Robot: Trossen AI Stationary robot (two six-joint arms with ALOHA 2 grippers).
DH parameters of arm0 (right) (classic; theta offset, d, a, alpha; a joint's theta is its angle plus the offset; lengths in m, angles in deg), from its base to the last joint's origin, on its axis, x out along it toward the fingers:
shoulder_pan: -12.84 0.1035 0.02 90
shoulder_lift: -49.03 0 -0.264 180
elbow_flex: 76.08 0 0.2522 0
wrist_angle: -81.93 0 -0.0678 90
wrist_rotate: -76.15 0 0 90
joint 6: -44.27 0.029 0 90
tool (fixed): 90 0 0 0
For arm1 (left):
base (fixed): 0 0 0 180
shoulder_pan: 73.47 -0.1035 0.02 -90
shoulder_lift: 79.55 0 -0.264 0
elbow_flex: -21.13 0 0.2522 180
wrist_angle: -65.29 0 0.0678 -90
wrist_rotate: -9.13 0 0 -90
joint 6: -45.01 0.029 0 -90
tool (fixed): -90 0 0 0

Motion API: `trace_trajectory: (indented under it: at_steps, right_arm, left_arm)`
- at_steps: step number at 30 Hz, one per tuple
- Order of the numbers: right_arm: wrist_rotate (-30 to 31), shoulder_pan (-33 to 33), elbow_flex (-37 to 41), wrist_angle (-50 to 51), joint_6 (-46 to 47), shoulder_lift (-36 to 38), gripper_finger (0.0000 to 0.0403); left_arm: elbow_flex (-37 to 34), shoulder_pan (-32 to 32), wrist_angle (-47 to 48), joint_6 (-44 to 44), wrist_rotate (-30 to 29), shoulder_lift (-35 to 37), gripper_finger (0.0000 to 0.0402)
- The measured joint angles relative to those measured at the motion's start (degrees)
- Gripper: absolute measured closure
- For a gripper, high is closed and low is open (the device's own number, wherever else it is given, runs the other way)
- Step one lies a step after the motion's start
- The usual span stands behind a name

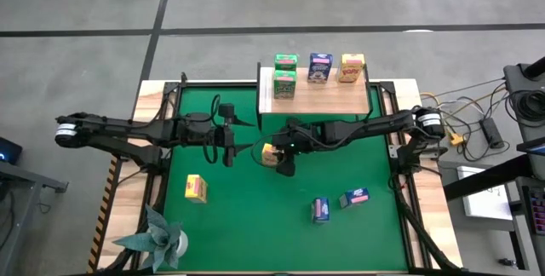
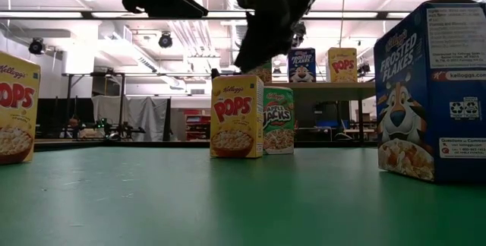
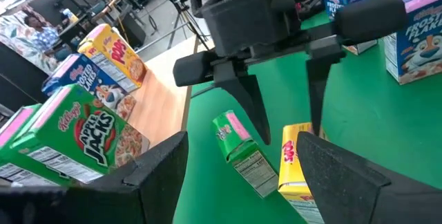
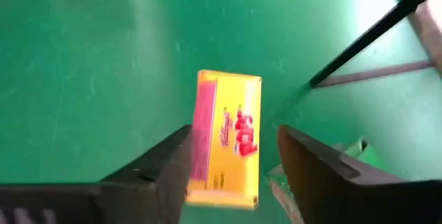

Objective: Stack cereal on shelf
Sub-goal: Put the top yellow cereal box on the shelf aligned with the other yellow cereal box

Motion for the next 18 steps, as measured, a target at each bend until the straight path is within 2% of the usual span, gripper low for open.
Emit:
trace_trajectory:
  at_steps: [5, 9, 13, 18]
  right_arm:
    - [-0.6, 0.0, 0.4, 1.5, 0.0, -1.1, 0.0151]
    - [-0.6, 0.0, 0.7, 1.7, -0.6, -2.9, 0.0136]
    - [-0.6, 0.0, 0.7, 1.9, -2.9, -4.5, 0.0145]
    - [-0.6, 0.0, 0.7, 2.0, -3.1, -4.2, 0.0186]
  left_arm:
    - [0.0, 0.0, 0.0, -0.1, 0.0, -0.1, 0.0148]
    - [0.0, 0.0, 0.0, -0.3, 0.0, -0.3, 0.0148]
    - [0.0, 0.0, -0.1, -0.6, 0.0, -0.3, 0.0148]
    - [0.0, 0.0, 0.0, -0.6, 0.0, -0.4, 0.0148]
